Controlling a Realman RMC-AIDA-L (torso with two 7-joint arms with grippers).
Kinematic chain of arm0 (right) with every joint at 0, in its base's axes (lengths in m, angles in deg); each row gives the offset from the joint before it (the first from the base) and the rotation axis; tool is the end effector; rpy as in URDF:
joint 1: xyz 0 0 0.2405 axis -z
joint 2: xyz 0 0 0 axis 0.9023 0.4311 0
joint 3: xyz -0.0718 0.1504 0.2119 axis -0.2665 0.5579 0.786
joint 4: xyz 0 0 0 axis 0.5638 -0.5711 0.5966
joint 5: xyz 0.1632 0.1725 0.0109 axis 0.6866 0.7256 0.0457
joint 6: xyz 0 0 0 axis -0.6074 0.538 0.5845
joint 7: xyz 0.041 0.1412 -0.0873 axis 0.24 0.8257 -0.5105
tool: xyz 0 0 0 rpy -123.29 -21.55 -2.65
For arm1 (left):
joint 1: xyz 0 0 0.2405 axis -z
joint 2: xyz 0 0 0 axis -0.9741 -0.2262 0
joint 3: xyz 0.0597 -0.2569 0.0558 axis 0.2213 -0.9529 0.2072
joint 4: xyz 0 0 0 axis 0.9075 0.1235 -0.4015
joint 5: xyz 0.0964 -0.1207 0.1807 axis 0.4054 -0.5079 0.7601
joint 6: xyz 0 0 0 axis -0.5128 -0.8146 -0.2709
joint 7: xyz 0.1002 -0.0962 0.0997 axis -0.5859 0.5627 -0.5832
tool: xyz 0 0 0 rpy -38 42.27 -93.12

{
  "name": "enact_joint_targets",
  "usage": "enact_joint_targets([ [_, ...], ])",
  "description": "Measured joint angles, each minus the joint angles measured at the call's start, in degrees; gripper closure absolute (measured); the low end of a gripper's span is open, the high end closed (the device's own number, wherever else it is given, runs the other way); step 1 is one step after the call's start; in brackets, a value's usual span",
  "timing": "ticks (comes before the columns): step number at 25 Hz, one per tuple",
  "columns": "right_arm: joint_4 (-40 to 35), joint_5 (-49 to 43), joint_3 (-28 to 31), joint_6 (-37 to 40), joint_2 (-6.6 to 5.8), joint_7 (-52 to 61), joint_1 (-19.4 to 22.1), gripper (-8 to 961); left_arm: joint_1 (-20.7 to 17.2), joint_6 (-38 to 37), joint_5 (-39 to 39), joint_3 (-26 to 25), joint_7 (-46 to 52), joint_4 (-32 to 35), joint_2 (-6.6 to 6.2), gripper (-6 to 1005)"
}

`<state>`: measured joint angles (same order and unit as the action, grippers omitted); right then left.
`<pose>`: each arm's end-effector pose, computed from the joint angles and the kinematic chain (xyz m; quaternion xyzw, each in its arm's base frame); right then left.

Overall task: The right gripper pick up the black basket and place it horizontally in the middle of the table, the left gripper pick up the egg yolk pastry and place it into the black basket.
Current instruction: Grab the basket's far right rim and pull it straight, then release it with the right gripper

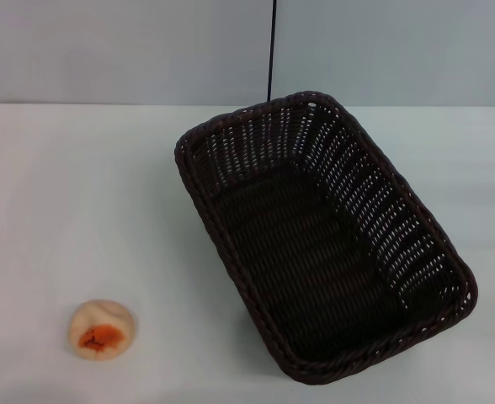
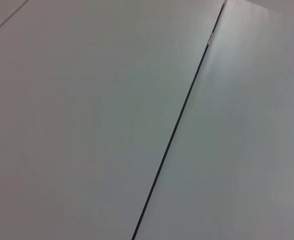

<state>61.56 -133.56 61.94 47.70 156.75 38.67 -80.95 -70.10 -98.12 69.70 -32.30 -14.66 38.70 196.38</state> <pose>0.4011 0.3025 0.0974 -0.5128 0.3071 0.5739 0.5598 -0.3729 0.2091 0.0630 -0.5078 -0.1813 -0.5824 0.6083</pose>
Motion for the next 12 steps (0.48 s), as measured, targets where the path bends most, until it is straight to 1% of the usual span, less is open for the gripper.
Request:
enact_joint_targets([
  [1,0.0,-0.1,0.0,0.0,0.00,0.0,0.0,571,0.0,0.0,0.0,0.0,0.0,0.0,0.01,662],
  [6,-0.2,-0.6,-0.4,-0.1,-0.07,0.0,-0.2,571,0.2,-0.1,-0.1,0.0,0.3,-0.2,0.07,730],
  [12,-0.2,-0.6,-0.6,-0.7,-0.09,0.0,-0.3,570,0.3,-0.1,-0.2,0.0,0.8,-0.5,0.16,566],
])
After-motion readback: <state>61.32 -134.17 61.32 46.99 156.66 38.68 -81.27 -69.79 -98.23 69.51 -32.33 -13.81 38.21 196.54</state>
